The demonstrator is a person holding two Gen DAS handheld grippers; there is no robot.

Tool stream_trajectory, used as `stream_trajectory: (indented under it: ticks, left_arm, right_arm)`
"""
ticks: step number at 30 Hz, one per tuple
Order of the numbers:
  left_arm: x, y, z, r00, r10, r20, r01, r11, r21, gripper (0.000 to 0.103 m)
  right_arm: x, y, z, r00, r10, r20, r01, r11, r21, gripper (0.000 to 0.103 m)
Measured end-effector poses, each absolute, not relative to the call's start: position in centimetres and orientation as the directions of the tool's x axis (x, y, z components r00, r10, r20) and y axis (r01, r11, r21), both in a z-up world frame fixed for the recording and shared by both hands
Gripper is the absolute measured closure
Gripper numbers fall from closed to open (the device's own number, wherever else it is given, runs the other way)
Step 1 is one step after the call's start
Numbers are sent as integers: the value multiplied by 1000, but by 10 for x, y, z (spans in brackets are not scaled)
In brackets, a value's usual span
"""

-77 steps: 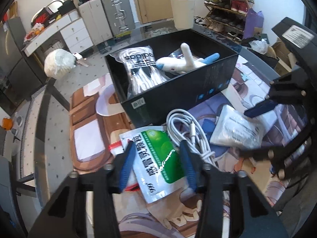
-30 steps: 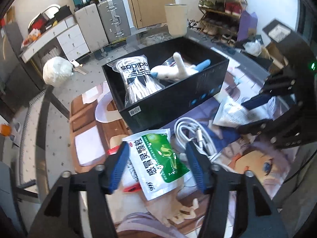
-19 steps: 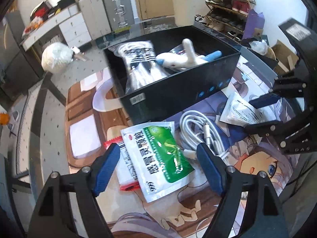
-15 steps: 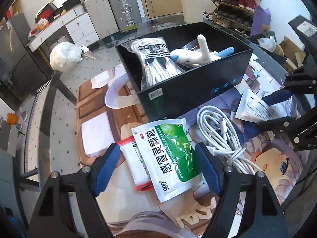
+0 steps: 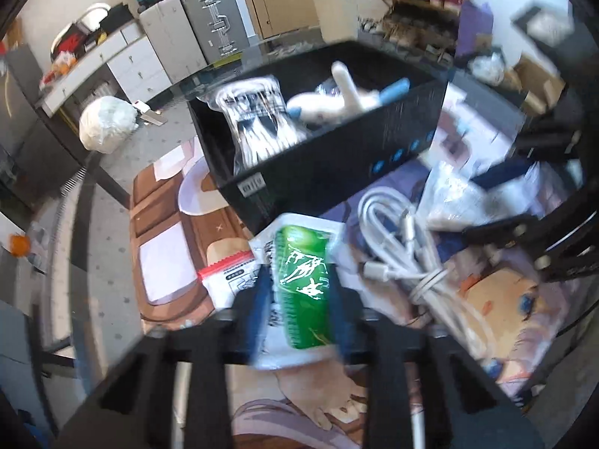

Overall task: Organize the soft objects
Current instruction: 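Lift the green packet with the left tool while the right tool lifts the white sachet over the box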

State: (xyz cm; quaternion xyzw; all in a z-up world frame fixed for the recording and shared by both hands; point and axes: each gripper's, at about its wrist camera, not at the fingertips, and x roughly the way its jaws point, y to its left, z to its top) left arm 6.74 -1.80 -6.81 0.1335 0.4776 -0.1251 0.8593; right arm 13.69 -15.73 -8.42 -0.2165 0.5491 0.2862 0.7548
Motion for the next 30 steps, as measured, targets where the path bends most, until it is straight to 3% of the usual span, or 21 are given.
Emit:
stream_trajectory:
  ticks: [6,15,19,23,30]
  left_arm:
    - [62,-17,-59,535,-118,-836,360,928,99,86]
    - [53,-20,-32,646,-146,-749,356,926,126,86]
    - [46,-14,-16,729,-149,-668,326,934,147,85]
    - [42,-8,-4,786,-155,-598,301,941,151,85]
    - [36,3,9,849,-162,-504,267,953,143,85]
  right_arm:
    - [132,-153,-80,244,216,-945,-679,735,-7,77]
    - [131,-165,-46,320,323,-891,-655,754,38,79]
    - [126,-165,-28,370,387,-845,-665,745,50,80]
    - [117,-164,-9,452,440,-775,-669,742,31,80]
    - [83,-167,31,614,557,-559,-681,732,-17,79]
